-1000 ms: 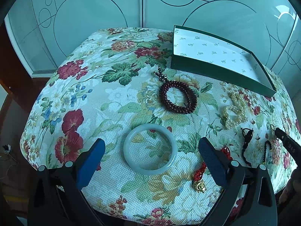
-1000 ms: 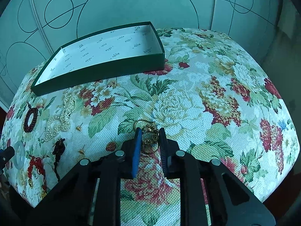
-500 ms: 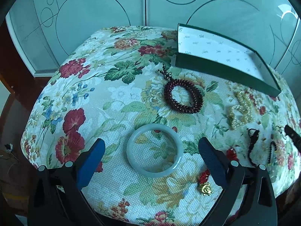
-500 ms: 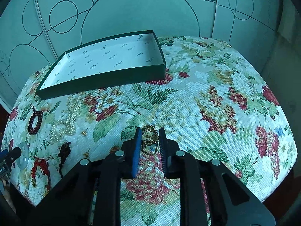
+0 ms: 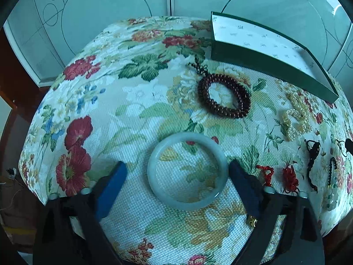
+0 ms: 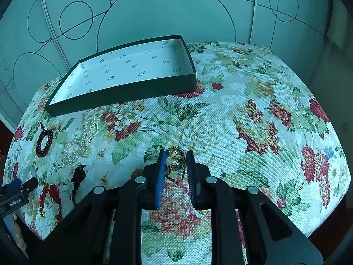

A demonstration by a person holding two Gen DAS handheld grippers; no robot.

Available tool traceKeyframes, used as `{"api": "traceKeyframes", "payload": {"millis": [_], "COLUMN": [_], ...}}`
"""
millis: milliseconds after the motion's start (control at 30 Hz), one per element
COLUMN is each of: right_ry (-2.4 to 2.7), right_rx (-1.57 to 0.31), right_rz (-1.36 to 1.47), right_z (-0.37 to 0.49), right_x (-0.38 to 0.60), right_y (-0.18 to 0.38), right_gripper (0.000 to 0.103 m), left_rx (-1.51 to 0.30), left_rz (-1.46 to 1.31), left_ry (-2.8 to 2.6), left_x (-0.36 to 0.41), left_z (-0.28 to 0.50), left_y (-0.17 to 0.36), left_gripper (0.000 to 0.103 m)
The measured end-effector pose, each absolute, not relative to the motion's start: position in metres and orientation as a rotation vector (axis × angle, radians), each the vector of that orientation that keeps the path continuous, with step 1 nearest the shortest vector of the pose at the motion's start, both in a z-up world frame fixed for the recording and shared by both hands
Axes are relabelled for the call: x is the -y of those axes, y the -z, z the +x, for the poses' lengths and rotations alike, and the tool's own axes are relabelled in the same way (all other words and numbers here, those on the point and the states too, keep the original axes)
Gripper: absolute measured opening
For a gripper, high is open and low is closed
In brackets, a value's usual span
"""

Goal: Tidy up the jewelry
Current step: 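Close the left gripper on the pale jade bangle rim while the right gripper holds the gold chain, then carry the bangle and gold chain into the white box and open both grippers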

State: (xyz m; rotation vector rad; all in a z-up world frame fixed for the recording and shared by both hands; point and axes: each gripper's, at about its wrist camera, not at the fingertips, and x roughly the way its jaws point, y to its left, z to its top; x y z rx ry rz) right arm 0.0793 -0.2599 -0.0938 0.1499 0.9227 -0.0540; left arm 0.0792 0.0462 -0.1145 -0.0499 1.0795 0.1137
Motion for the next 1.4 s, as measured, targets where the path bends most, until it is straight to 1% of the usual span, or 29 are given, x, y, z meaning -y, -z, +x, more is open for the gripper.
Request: {"api": "traceKeyframes", "payload": {"millis": [33, 67, 500, 933, 1400], "right_ry": [0.054, 0.054, 0.049, 0.026, -0.013], "right_rx": [-0.923, -0.922, -0.915, -0.892, -0.820], "right_rz": [0.150, 0.150, 0.138, 0.143, 0.165], "right_z": [0.079, 0.079, 0.078, 0.084, 0.113], "right_x": [0.260, 0.260, 0.253, 0.250, 0.251], "right_y": [0.094, 0.094, 0.090, 0.076, 0.046], "right_gripper": [0.018, 0.018, 0.018, 0.018, 0.018], "left_rx": [-1.070, -1.071, -1.048, -0.942, -0.866], "left_rz": [-0.042, -0.041, -0.050, -0.031, -0.008], "left_ry": [-0.110, -0.114, -0.104, -0.064, -0.007], "left_x": [-0.046, -0.046, -0.046, -0.034, -0.008], "left_z": [0.079, 0.080, 0.077, 0.091, 0.133], "left_y": [0.113, 0.112, 0.110, 0.068, 0.036], "left_gripper": [0.070, 0.070, 0.070, 0.070, 0.070]}}
